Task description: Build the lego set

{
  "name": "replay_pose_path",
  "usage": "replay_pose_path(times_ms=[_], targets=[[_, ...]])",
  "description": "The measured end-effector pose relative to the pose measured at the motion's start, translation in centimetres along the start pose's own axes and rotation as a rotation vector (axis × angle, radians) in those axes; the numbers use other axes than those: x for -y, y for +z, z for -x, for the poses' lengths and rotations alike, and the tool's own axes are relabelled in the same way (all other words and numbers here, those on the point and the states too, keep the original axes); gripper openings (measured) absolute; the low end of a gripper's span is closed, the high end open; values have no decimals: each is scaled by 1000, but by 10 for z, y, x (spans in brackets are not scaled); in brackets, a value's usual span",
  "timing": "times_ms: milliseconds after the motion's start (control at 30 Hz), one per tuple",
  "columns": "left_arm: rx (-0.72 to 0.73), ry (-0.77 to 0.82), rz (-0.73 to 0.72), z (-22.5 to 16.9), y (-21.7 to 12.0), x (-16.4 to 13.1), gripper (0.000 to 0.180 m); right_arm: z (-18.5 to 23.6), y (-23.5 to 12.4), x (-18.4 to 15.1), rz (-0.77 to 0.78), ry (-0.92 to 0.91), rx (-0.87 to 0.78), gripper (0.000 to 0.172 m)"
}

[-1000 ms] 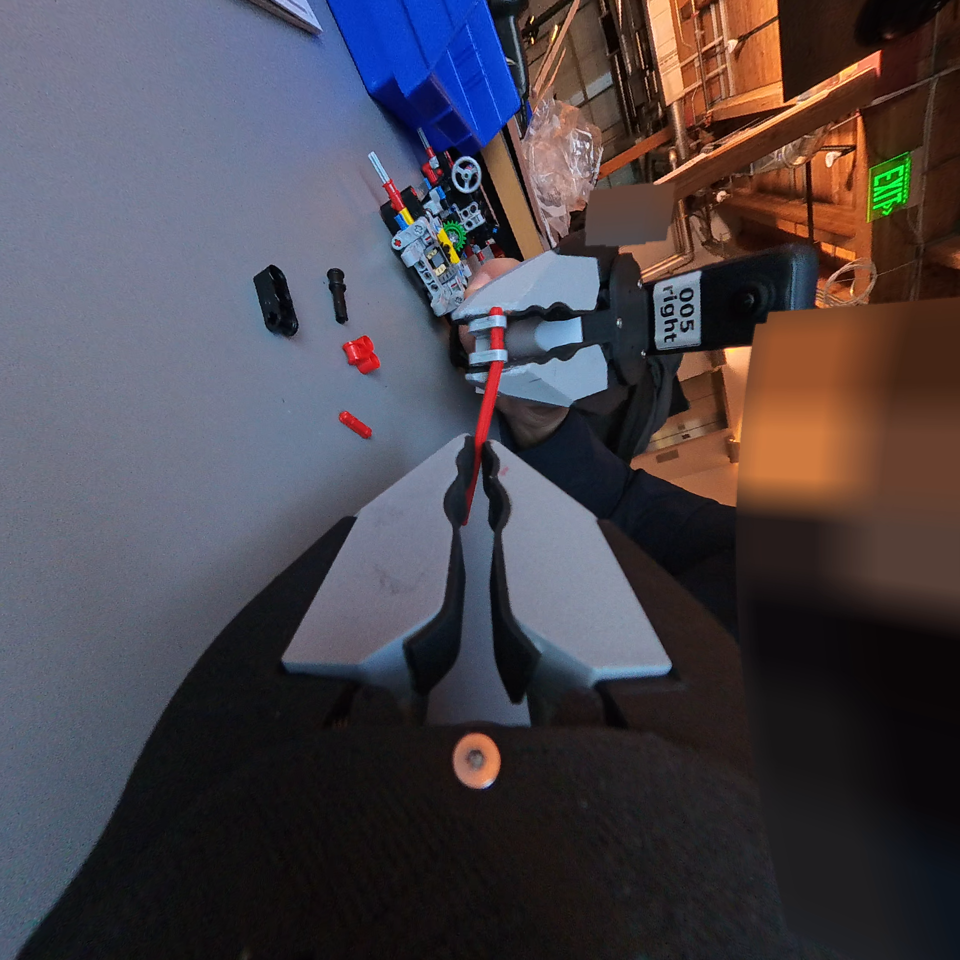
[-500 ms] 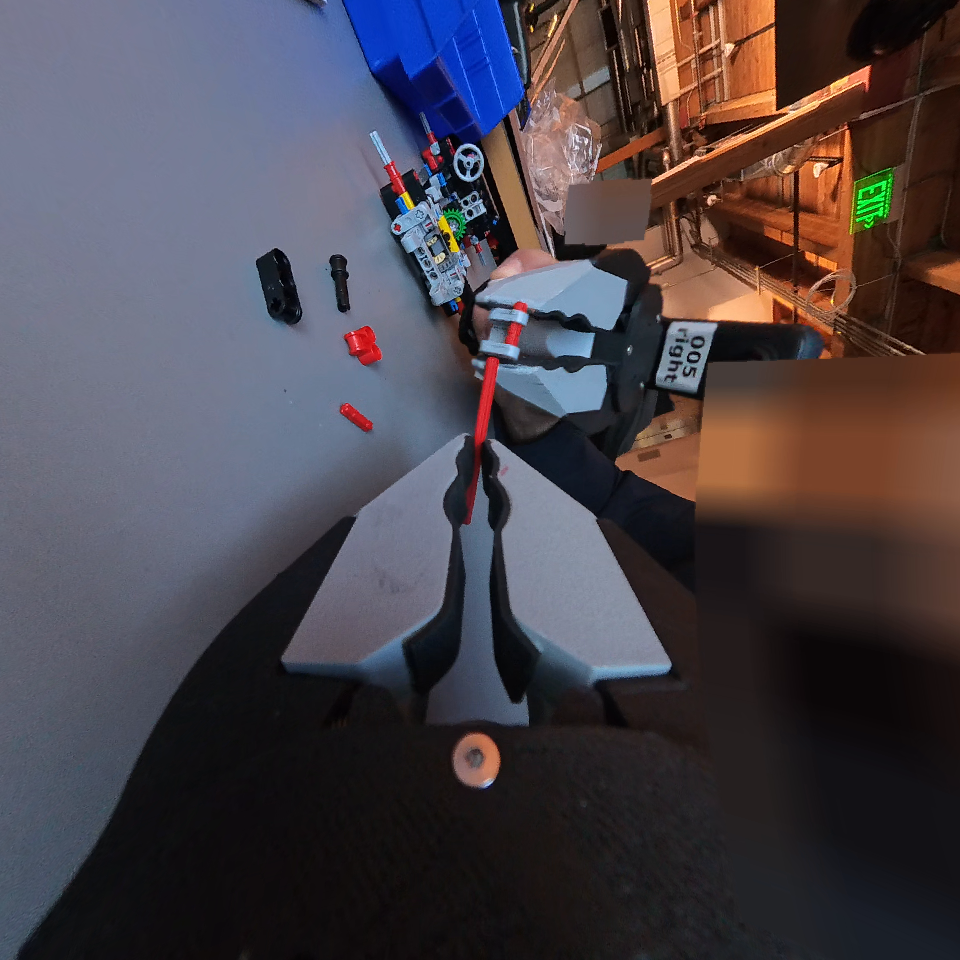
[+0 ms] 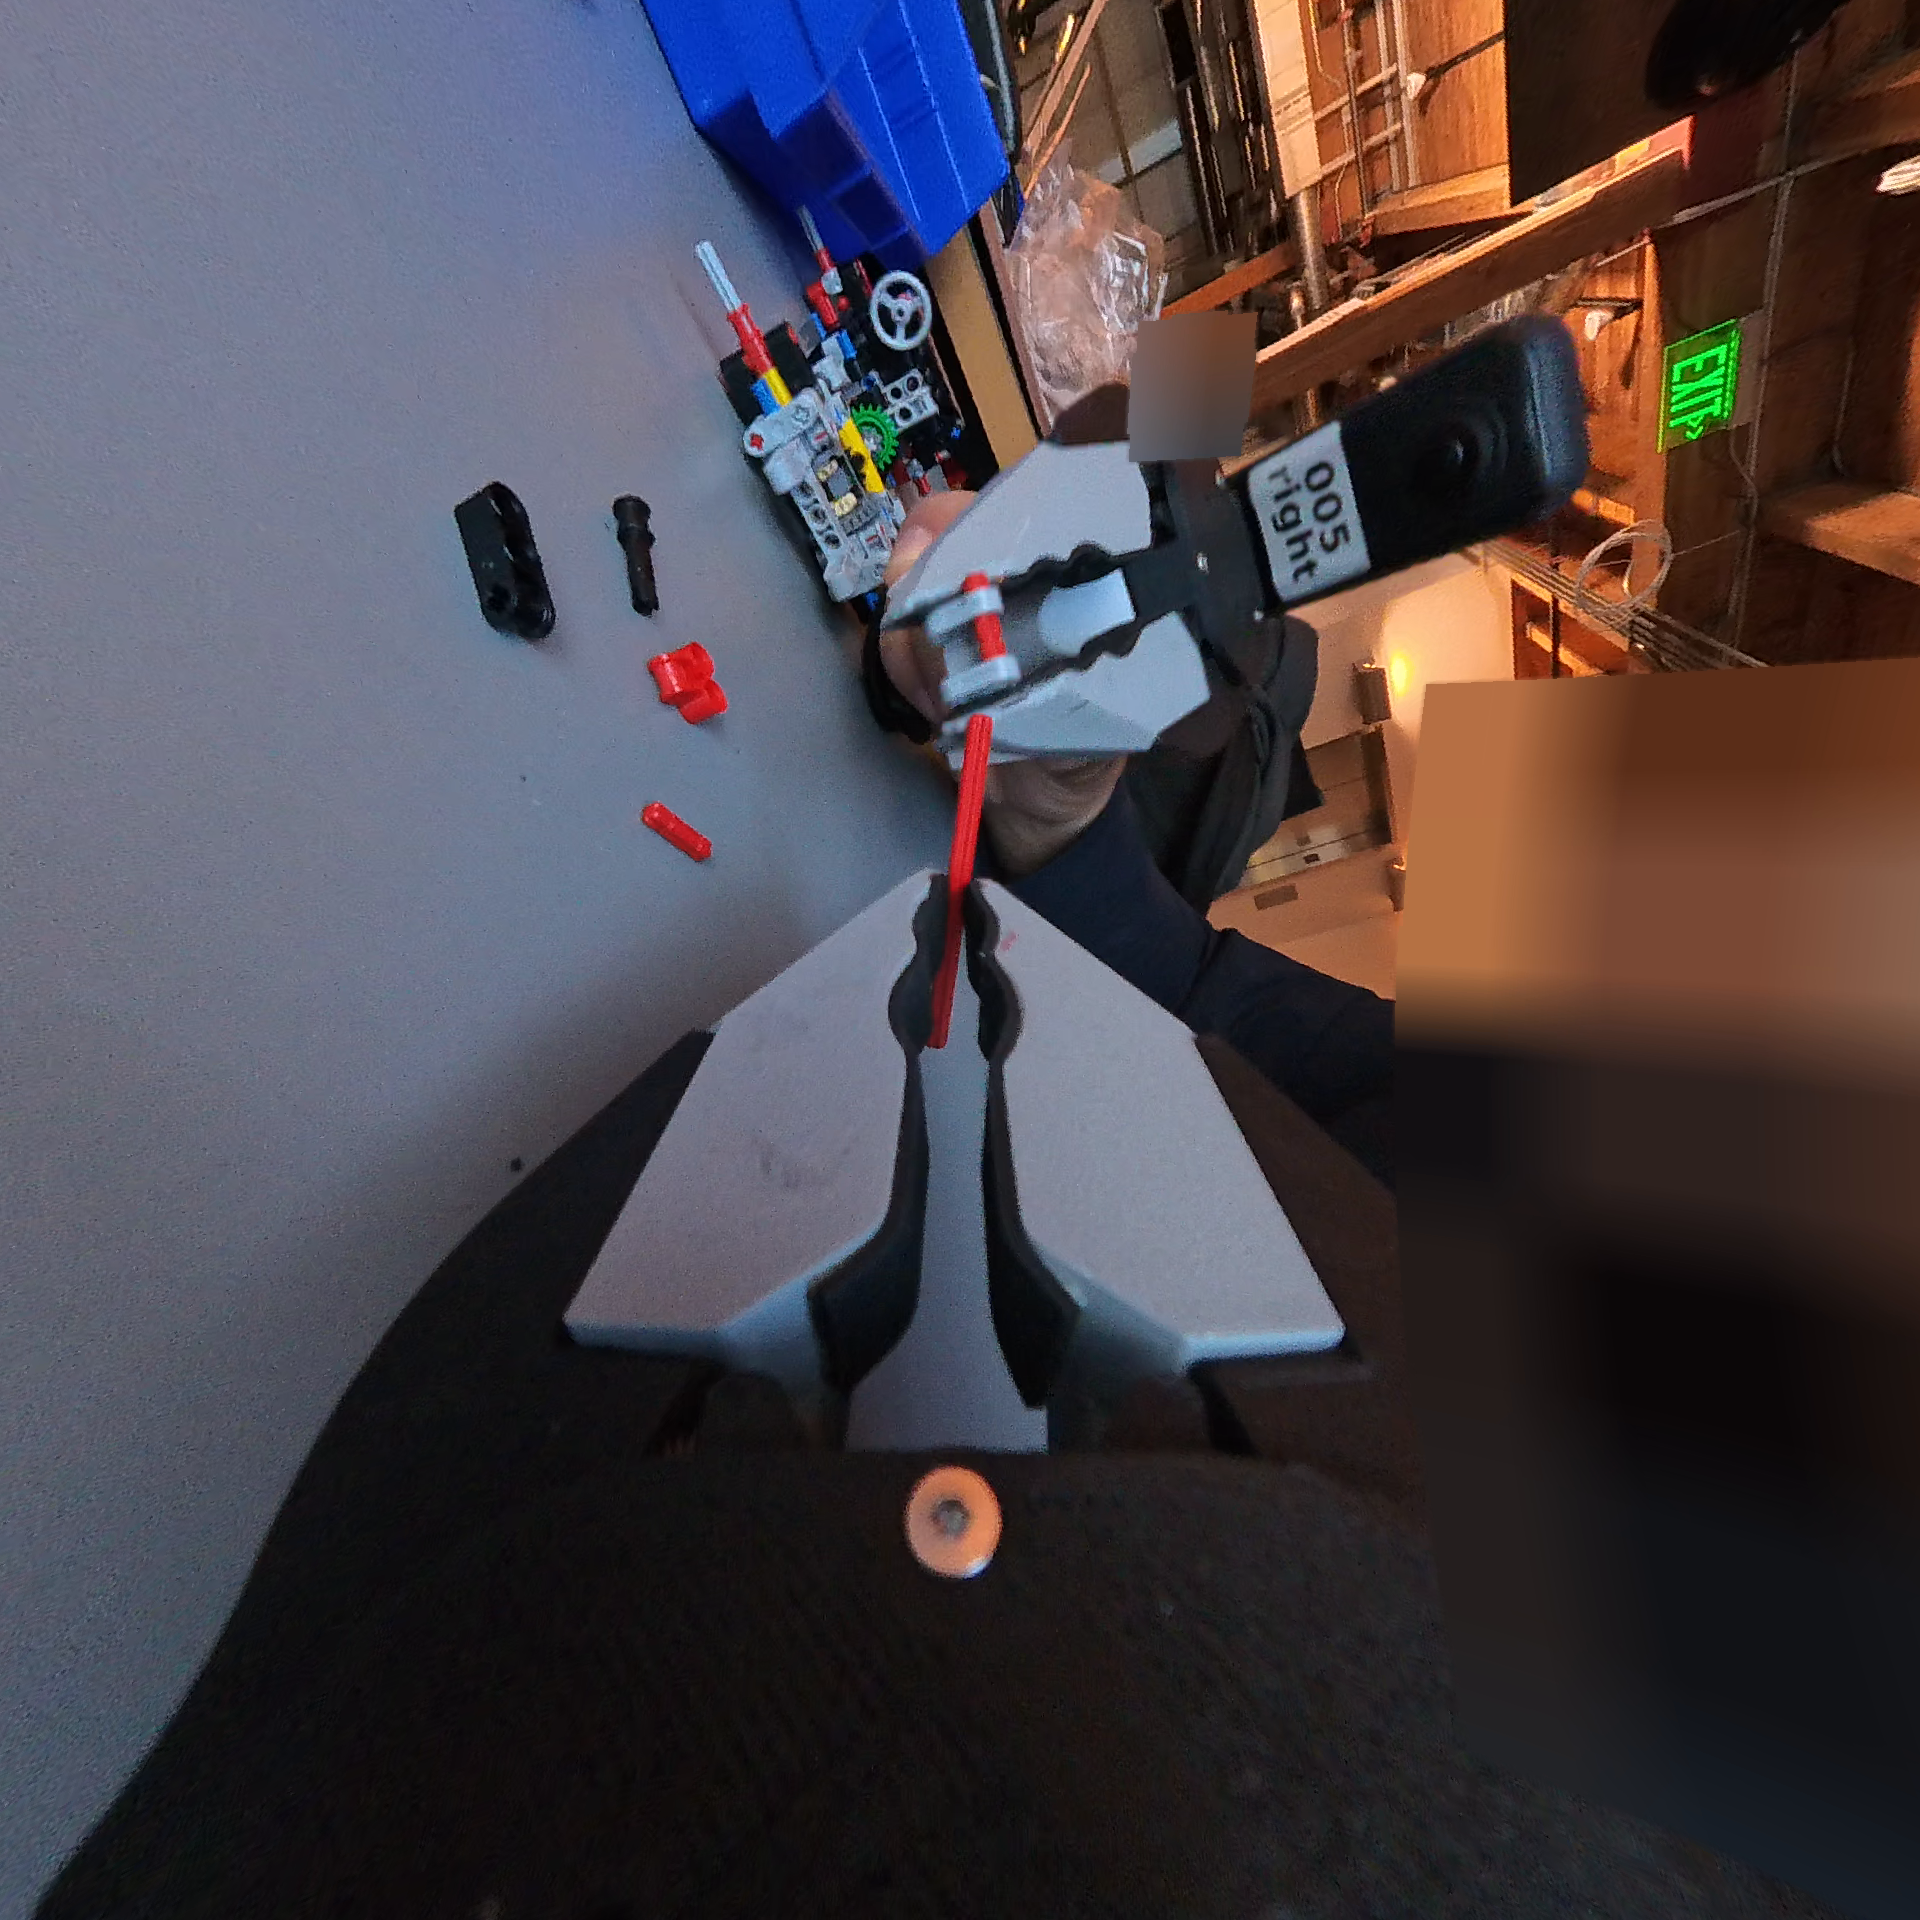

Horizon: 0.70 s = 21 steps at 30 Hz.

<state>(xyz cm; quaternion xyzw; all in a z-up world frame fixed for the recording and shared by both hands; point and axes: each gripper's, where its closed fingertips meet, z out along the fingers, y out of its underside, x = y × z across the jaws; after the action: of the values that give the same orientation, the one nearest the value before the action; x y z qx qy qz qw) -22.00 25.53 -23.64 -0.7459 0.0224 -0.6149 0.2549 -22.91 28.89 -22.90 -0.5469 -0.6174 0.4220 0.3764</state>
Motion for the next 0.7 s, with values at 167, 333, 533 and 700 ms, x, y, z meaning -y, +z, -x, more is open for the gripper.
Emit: replay_pose_path(times_ms=[167, 333, 533, 700], targets=[[78, 14, 97, 8, 0, -15, 1, -4, -2, 0, -3, 72, 17, 14], [188, 125, 127, 13, -5, -23, 21, 3, -1, -4, 22, 81, 63, 14], [256, 211, 150, 14, -12, -27, 35, 14, -7, 11, -69, 245, 206, 14], [248, 239, 136, 10, -21, -23, 42, 26, -16, 31, -181, 420, 385, 14]])
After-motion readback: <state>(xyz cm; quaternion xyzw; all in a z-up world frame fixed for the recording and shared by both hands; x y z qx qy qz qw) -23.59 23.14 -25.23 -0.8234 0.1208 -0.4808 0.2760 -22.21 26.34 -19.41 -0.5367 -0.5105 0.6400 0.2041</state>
